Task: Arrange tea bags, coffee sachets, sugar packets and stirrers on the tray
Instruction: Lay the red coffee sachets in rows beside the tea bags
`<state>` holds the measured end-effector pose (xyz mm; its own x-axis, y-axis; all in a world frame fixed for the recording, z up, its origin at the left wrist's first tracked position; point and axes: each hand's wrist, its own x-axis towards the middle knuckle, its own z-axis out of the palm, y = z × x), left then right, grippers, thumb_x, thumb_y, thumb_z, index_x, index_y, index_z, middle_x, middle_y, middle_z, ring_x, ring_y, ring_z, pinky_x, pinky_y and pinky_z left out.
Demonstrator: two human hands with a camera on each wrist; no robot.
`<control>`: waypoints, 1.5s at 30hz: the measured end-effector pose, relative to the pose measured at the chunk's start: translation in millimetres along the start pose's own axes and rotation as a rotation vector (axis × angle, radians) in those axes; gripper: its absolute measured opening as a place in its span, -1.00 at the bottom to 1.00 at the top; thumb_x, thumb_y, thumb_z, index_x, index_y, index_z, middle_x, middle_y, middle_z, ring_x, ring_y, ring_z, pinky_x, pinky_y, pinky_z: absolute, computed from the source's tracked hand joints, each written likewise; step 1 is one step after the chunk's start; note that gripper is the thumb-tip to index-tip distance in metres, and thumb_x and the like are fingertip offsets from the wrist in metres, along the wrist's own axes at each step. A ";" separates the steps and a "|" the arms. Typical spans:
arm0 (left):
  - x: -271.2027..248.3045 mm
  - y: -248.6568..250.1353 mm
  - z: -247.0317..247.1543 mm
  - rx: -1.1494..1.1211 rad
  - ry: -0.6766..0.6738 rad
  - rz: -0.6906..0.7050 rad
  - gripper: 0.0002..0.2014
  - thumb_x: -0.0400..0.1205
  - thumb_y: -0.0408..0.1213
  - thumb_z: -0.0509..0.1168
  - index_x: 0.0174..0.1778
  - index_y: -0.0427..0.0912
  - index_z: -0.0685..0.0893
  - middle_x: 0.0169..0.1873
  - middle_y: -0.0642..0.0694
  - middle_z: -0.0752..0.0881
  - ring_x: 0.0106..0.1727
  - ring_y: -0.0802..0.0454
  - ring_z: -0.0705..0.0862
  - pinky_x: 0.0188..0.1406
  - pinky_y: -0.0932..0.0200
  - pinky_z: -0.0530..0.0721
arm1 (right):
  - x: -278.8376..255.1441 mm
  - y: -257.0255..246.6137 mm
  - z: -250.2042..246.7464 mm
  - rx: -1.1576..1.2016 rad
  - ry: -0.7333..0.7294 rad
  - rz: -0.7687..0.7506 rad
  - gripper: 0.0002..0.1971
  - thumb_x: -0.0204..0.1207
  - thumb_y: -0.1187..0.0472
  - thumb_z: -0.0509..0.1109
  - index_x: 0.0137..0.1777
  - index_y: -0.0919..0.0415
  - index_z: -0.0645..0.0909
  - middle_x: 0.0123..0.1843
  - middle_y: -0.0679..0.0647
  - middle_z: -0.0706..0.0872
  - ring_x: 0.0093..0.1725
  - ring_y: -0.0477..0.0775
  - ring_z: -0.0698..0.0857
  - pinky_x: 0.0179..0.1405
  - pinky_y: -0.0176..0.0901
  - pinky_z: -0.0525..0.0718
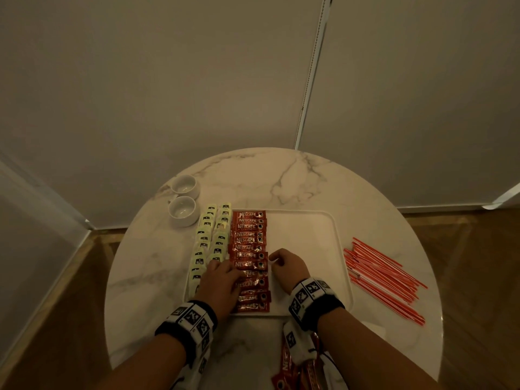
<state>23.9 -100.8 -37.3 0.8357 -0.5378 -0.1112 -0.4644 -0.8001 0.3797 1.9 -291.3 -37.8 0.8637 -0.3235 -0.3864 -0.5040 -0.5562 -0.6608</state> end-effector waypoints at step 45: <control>-36.7 55.7 -24.6 -0.541 -0.347 0.076 -0.76 0.61 -0.06 0.33 0.13 -0.02 0.71 -0.05 0.08 0.73 -0.05 0.23 0.68 0.02 0.28 0.68 | -89.1 3.5 -58.2 -0.166 -0.399 -0.199 -0.86 0.58 0.18 0.33 0.07 0.04 0.68 -0.10 -0.09 0.75 -0.08 -0.17 0.69 0.01 -0.32 0.62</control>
<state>-25.4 -119.1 10.5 0.6207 -0.7148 -0.3220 -0.2296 -0.5585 0.7971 -76.8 -308.9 31.7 0.8591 0.1035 -0.5013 -0.2933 -0.7030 -0.6479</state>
